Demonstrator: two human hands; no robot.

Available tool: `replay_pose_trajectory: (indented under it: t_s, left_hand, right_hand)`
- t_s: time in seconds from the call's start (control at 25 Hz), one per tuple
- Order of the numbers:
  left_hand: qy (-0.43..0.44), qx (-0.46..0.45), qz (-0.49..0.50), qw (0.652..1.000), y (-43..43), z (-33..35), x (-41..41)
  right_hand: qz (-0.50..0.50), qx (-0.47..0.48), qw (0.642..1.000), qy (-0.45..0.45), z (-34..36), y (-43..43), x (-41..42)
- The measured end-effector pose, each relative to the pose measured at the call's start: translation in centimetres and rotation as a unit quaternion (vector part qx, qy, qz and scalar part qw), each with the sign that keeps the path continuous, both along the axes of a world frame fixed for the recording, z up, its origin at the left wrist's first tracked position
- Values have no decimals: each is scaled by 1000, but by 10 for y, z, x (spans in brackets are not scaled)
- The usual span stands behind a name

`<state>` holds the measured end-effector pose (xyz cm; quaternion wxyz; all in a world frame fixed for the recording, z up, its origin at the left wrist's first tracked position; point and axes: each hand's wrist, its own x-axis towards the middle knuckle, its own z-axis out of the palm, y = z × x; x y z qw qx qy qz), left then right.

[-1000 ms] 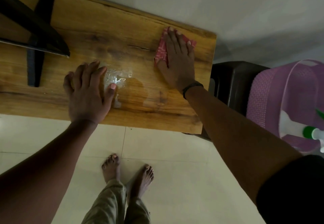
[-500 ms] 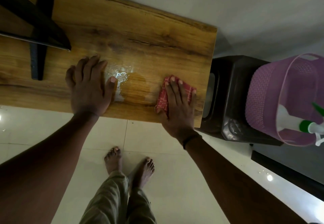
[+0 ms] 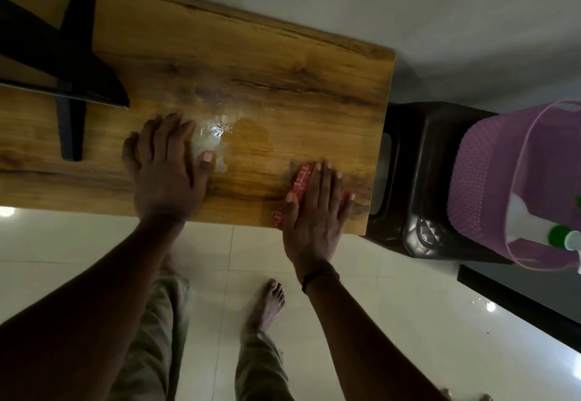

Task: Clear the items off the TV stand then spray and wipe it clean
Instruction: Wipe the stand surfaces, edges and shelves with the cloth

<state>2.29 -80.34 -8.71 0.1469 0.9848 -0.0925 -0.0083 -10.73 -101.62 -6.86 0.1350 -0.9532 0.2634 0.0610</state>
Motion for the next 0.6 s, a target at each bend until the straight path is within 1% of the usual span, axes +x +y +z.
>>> replay_pose_trajectory:
  t_s: [0.12,0.24,0.44,0.6]
  left_hand:
    - [13,11,-4,1000,0,2,0]
    - [15,21,-7,1000,0,1,1]
    - [19,45,-9,999,-1,-1,1]
    - [18,41,-17,999,-1,3,3]
  right_hand:
    - [-59,4,998,16,-1,20,6]
    - [-59,3,998,18,-4,25,47]
    - [-104,-44,993,-22,-13,7,136]
    - [-105,-66,991,-45,-13,-3,172]
